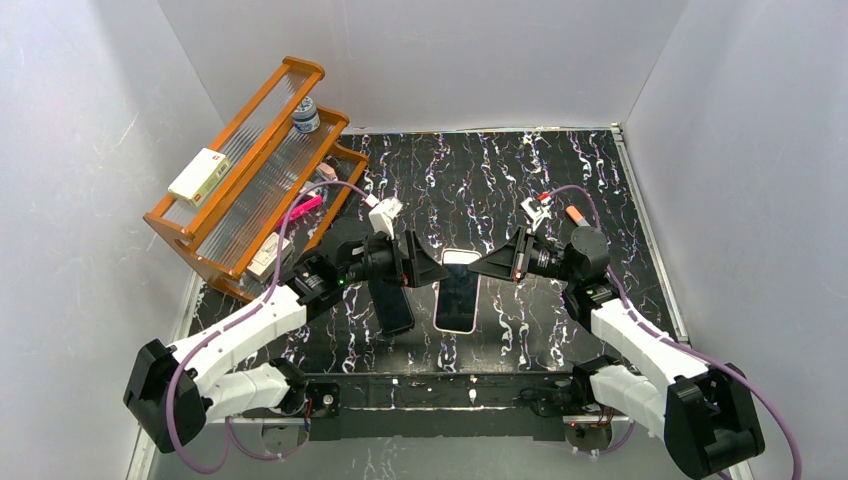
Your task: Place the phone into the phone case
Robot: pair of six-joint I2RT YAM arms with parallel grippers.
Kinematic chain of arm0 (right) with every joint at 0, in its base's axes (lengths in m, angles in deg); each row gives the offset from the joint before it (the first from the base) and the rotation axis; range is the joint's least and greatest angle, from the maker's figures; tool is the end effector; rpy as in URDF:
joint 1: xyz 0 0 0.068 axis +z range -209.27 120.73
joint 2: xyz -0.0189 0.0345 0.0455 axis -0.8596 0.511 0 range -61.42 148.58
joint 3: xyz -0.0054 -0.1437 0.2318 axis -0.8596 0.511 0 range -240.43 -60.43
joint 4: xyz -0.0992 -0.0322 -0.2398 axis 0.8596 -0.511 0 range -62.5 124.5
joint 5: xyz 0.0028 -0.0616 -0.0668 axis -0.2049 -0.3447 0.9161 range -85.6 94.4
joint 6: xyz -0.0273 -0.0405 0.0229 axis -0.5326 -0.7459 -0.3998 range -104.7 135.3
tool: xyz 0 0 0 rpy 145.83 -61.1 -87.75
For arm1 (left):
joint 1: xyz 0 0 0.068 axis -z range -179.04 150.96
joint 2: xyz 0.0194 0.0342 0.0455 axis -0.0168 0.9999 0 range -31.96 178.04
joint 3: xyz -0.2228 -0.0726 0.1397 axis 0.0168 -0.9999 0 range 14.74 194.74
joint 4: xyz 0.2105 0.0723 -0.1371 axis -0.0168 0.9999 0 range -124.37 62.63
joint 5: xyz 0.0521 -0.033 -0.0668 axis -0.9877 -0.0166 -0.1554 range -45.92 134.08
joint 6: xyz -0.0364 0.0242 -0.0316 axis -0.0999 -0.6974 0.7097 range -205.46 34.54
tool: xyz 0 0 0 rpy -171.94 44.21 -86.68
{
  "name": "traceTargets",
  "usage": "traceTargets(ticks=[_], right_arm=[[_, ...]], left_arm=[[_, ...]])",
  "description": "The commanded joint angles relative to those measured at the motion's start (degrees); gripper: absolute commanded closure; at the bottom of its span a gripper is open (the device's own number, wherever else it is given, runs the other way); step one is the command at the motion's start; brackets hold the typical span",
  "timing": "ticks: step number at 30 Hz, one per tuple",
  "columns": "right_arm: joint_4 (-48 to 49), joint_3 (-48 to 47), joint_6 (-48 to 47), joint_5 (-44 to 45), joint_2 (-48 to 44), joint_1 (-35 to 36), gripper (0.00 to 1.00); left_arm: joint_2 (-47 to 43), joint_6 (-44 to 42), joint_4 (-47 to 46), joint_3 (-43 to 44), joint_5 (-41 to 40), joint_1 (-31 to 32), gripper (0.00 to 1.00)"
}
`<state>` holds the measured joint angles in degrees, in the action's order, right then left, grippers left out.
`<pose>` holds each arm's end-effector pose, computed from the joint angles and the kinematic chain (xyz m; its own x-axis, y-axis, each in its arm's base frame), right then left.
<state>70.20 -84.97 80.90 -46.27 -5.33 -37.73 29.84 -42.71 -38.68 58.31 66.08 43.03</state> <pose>0.1845 0.1025 0.2624 -0.8377 0.2900 -0.4629 -0.4538 0.1022 0.8852 0.1770 -0.1779 0.3008 -0.7360 -0.1834 -0.6517 0.5334 0.4358 -0.7250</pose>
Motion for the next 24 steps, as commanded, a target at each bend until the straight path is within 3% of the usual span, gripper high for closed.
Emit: traceTargets(ticks=[1, 5, 11, 14, 18, 19, 24], right_arm=[[5.0, -2.1, 2.2, 1.4, 0.4, 0.2, 0.99], [5.8, -1.9, 2.4, 2.2, 1.1, 0.2, 0.99], [3.7, -1.2, 0.3, 3.3, 2.2, 0.2, 0.99], [2.2, -0.7, -1.2, 3.8, 2.6, 0.2, 0.99], [1.1, -0.5, -2.7, 4.1, 3.4, 0.2, 0.99], [0.1, -0.8, -3.3, 4.5, 3.6, 0.2, 0.99], [-8.0, -3.1, -10.3, 6.7, 5.5, 0.0, 0.99]], left_arm=[[-0.2, 3.4, -6.2, -2.8, 3.5, -0.2, 0.24], [2.2, 4.4, -8.9, -3.5, 5.1, -0.2, 0.37], [4.1, 3.9, -9.6, -4.2, 4.2, -0.2, 0.84], [4.3, 2.9, -8.5, -4.4, 3.1, -0.1, 1.00], [4.3, 1.1, -6.5, -4.2, 2.2, -0.1, 1.00], [4.3, 0.6, -5.7, -4.0, 2.0, -0.1, 0.95], [3.1, -4.8, 3.6, -0.9, -3.1, -0.1, 0.46]])
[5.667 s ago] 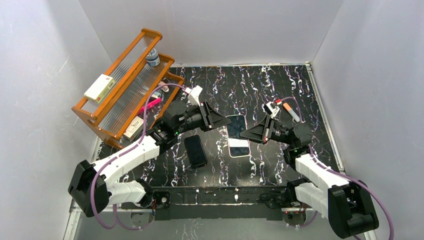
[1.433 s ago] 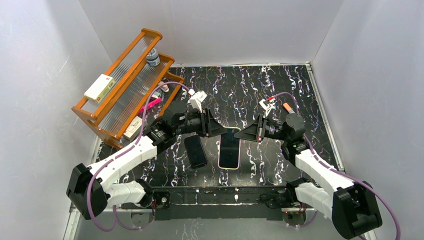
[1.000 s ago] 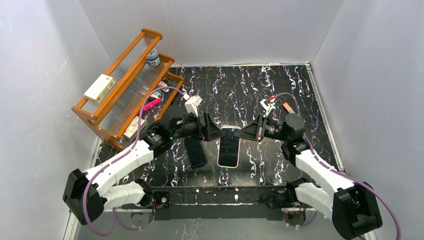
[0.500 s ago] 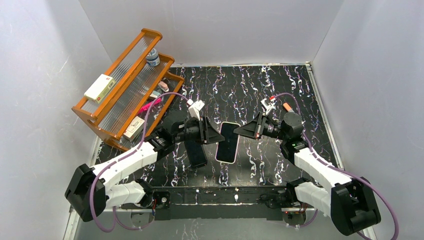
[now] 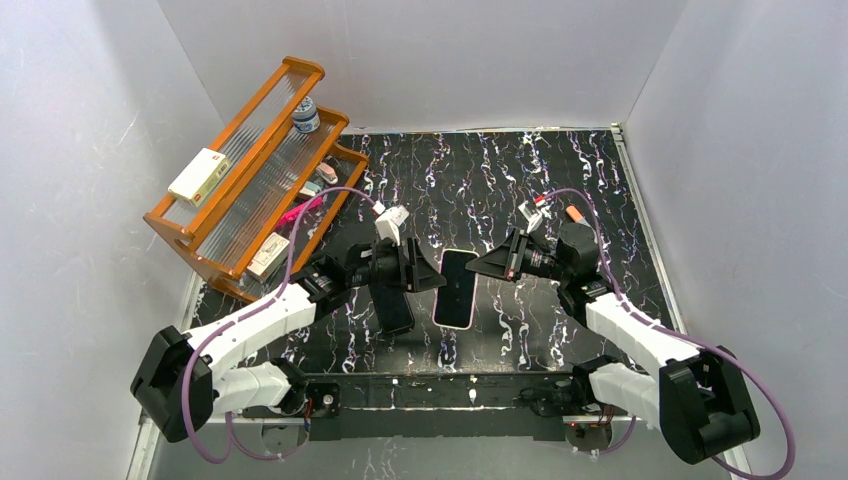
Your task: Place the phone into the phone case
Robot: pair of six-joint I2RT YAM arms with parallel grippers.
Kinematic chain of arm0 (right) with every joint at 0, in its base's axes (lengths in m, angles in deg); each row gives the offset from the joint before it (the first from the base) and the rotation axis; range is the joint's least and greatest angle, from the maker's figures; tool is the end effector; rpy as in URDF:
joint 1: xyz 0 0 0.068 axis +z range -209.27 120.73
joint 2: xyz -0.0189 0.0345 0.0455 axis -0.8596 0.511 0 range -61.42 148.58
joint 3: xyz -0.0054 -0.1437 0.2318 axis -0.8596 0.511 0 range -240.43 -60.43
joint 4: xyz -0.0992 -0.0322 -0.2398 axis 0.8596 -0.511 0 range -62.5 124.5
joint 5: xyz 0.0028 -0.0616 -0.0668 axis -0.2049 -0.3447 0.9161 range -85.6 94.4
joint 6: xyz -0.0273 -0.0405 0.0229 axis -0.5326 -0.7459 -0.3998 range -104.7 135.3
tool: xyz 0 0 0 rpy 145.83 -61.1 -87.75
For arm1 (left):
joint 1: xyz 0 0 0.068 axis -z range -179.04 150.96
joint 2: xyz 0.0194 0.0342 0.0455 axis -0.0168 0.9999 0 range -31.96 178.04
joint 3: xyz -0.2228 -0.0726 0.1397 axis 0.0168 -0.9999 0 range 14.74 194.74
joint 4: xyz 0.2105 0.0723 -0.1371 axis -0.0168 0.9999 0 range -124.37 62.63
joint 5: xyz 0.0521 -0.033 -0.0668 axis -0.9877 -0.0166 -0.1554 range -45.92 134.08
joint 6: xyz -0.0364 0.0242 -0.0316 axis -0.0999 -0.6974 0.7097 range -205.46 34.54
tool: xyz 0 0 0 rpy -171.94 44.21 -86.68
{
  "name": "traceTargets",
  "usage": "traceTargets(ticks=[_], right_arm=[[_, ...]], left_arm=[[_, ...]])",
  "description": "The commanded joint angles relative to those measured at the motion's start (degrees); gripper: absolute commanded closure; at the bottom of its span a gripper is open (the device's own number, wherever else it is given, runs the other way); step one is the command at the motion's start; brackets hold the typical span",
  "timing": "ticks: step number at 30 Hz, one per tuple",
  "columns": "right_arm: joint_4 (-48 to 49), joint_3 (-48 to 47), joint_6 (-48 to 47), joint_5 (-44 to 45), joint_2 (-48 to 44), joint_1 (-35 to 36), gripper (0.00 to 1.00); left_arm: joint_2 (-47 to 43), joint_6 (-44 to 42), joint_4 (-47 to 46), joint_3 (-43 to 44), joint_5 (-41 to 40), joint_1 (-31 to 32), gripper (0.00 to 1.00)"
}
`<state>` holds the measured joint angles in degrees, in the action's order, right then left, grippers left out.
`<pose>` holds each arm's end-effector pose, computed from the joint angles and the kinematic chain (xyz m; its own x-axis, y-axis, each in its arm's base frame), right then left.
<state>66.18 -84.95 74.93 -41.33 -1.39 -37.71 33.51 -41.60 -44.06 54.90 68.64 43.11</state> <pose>0.1962 0.1050 0.2420 -0.8260 0.3213 -0.4631 -0.4119 0.2166 0.8851 0.1827 -0.1855 0.2746 -0.7724 -0.1508 -0.6170 0.5159 0.4176 -0.7480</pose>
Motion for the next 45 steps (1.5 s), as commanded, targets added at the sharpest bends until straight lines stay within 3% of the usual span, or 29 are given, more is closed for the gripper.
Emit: traceTargets(ticks=[1, 3, 5, 6, 7, 19, 22, 25, 29, 35, 39, 45], right_arm=[[-4.8, -3.6, -5.6, 1.8, 2.5, -0.1, 0.99], [-6.4, -4.3, -8.0, 1.9, 4.7, -0.1, 0.99], [-8.1, -5.0, -10.4, 2.4, 7.5, -0.2, 0.99], [-8.8, -5.4, -11.6, 2.5, 9.0, -0.2, 0.99], [-9.6, -5.9, -12.8, 2.8, 10.4, -0.2, 0.99], [-9.9, -11.1, -20.1, 1.9, 28.1, -0.4, 0.97], [-11.5, -12.4, -21.6, 2.9, 31.0, -0.7, 0.87], [-14.7, -13.8, -23.1, 4.5, 32.7, -0.9, 0.68], [-21.7, -16.6, -25.5, 8.0, 32.5, -1.0, 0.51], [-33.6, -20.5, -28.3, 13.0, 28.7, -1.0, 0.32], [-40.2, -22.3, -29.4, 16.0, 23.5, -1.0, 0.03], [-48.5, -25.6, -30.0, 19.7, 15.2, -1.1, 0.01]], left_arm=[[-1.0, -7.0, 10.9, 3.0, -6.5, -0.2, 0.41], [-1.9, -9.0, 14.3, 4.1, -8.1, -0.2, 0.35], [-2.5, -10.7, 16.6, 4.9, -9.1, -0.2, 0.19], [-2.7, -11.5, 17.6, 5.3, -9.5, -0.2, 0.05], [-2.9, -12.2, 18.6, 5.6, -9.9, -0.2, 0.02], [-6.6, -14.1, 21.4, 4.8, -11.0, -0.2, 0.02], [-7.1, -14.3, 21.8, 4.9, -10.8, -0.2, 0.02], [-7.7, -14.6, 22.4, 5.2, -11.1, -0.2, 0.02], [-8.4, -15.0, 23.5, 5.8, -11.8, -0.2, 0.02], [-8.9, -14.2, 23.9, 7.3, -13.9, -0.2, 0.02], [-9.0, -13.9, 24.8, 9.1, -16.2, -0.2, 0.02], [-10.1, -13.2, 26.4, 12.6, -19.7, -0.2, 0.02]])
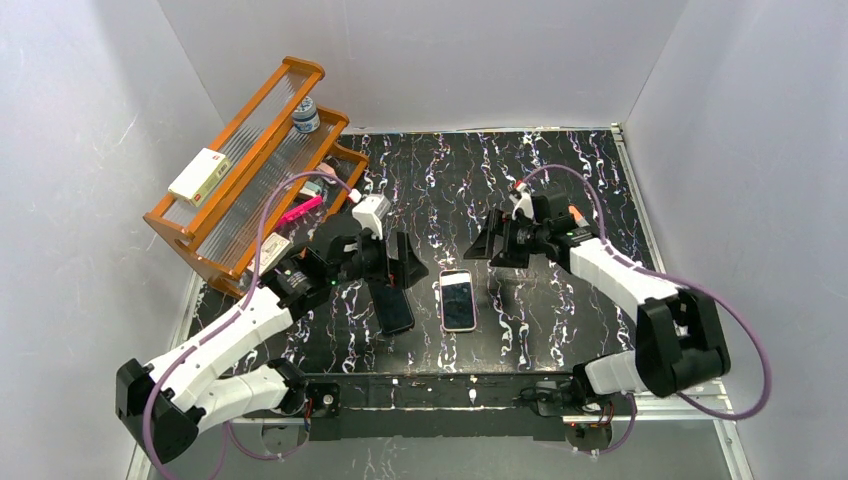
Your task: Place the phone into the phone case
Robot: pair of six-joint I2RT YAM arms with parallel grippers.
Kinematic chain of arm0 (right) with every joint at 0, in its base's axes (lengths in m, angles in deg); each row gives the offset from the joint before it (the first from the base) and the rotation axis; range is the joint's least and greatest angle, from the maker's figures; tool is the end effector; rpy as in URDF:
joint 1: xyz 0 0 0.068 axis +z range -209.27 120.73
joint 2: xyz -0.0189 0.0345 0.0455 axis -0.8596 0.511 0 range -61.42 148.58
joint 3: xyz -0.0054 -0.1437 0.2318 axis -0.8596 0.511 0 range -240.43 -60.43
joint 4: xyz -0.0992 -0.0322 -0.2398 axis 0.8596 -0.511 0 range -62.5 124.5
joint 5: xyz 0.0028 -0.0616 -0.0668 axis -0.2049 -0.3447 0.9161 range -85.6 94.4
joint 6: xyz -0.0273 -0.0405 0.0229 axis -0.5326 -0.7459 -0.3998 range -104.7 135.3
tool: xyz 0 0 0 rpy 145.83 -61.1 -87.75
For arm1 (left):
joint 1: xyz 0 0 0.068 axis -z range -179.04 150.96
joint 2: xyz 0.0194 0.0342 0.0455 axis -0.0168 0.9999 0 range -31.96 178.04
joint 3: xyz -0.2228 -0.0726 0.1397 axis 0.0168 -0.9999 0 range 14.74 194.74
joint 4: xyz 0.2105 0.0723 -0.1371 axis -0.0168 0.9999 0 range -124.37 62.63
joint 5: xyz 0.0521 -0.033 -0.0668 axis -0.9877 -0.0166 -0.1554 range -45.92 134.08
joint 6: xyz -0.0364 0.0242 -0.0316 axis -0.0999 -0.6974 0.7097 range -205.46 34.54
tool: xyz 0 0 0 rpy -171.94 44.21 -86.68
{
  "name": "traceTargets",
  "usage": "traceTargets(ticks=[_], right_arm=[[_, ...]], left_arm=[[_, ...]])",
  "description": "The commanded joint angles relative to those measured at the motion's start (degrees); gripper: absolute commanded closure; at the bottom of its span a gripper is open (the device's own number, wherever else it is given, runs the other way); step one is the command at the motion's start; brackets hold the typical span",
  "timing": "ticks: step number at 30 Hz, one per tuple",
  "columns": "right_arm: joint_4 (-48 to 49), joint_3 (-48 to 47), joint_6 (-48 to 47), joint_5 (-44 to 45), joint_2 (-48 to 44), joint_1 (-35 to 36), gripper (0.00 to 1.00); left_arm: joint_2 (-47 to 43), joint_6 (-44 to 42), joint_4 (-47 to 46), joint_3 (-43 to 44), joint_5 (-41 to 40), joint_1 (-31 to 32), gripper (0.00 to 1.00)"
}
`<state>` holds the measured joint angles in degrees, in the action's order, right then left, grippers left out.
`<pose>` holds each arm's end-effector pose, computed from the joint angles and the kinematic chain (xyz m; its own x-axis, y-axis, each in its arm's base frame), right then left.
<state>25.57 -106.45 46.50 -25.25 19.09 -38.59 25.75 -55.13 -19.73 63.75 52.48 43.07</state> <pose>0.2638 0.1184 0.2124 -0.8832 0.1479 -0.4451 -0.2169 0.7126 0.6672 0.1675 -0.1585 0.3157 -0.6388 -0.0959 -0.7633 0.5102 0.6899 -0.5136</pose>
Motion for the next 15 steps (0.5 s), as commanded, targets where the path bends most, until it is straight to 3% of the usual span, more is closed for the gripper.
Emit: traceTargets(ticks=[1, 8, 15], right_arm=[[-9.4, -5.0, -1.8, 4.2, -6.8, -0.2, 0.01], [-15.8, -10.7, -0.8, 10.8, -19.5, -0.1, 0.01], [-22.2, -16.2, 2.3, 16.7, -25.5, -0.2, 0.01]], left_arm=[[-2.7, 0.6, 2.3, 4.5, -4.3, -0.1, 0.02], [-5.0, 1.3, 5.9, 10.1, -11.7, -0.1, 0.02], [-8.4, -0.5, 7.5, 14.1, -15.1, -0.1, 0.02]])
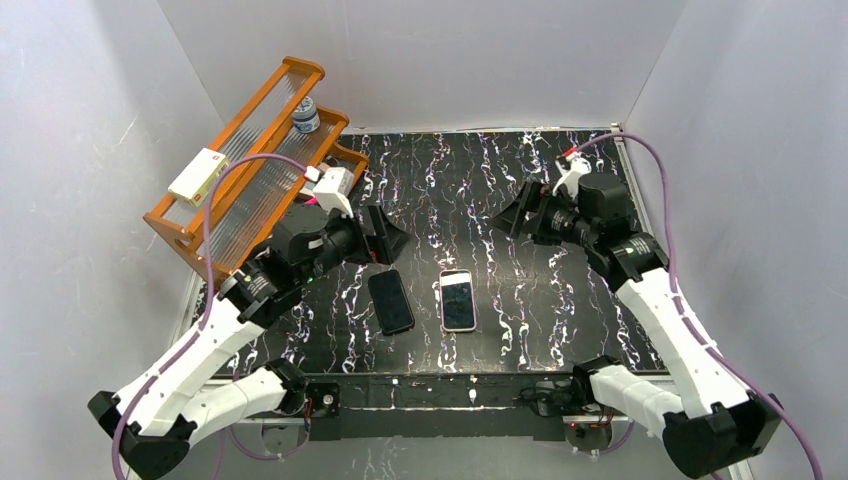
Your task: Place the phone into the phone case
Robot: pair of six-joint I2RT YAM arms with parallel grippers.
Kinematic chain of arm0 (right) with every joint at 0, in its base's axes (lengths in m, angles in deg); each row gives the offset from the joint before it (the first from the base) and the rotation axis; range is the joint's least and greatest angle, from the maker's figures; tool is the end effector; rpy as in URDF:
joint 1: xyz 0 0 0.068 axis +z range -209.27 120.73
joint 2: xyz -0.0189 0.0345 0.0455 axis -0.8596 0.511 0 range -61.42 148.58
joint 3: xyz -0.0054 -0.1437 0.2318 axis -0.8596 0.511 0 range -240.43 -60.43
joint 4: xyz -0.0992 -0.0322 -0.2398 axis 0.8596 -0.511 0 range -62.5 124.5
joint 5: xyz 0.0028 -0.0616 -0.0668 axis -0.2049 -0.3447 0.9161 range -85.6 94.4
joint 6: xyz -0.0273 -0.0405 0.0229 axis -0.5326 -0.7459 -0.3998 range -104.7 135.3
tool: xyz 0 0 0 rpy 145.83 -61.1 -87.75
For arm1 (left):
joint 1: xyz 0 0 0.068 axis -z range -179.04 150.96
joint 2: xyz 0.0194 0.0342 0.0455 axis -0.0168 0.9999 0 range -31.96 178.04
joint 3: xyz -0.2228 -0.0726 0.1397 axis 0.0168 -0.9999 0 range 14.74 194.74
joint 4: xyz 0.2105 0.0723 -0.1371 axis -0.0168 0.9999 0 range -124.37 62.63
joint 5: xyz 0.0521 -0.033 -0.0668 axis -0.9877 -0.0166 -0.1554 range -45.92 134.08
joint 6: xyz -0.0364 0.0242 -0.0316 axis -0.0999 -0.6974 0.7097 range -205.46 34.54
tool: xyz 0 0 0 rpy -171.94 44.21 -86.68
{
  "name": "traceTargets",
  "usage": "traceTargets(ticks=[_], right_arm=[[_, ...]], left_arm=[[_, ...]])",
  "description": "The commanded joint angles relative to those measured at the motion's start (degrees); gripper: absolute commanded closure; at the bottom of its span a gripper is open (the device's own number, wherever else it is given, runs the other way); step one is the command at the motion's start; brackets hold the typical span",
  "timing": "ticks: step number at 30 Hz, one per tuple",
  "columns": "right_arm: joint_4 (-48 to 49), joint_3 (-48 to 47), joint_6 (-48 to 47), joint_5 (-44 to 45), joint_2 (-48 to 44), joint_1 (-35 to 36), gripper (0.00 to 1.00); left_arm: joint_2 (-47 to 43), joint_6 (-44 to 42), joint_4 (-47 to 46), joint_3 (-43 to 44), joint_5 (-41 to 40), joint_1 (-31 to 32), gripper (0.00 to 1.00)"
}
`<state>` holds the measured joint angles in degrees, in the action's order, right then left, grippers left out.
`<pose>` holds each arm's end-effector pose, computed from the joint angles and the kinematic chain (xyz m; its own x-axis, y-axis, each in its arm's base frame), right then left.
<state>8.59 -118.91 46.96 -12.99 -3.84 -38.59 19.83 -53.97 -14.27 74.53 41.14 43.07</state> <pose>0.2024 0.0878 0.3545 -0.6466 0.2914 -0.7050 -0.2949 0.7568 0.5833 0.1481 -0.1315 0.3915 -0.4629 -0.2847 -0.8394 0.4583 0.7338 -0.5016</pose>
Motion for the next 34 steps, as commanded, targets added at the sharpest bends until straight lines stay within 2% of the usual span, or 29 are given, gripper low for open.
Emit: traceTargets(ticks=[1, 9, 19, 34], right_arm=[[-5.6, -4.1, 2.1, 4.5, -3.3, -0.2, 0.01], [-5.3, -4.8, 4.4, 3.6, -8.9, -0.2, 0.01], [-5.4, -3.8, 5.1, 4.6, -13.0, -0.2, 0.01], [-5.5, -4.1, 5.7, 4.1, -13.3, -0.2, 0.01]], left_arm=[[-2.9, -2.7, 2.4, 4.0, -3.8, -0.2, 0.02], [-7.3, -4.9, 4.8, 5.0, -9.0, -0.2, 0.02], [-7.9, -3.1, 4.0, 3.7, -8.7, -0.2, 0.02], [-8.4, -2.4, 3.3, 2.6, -7.8, -0.1, 0.02]])
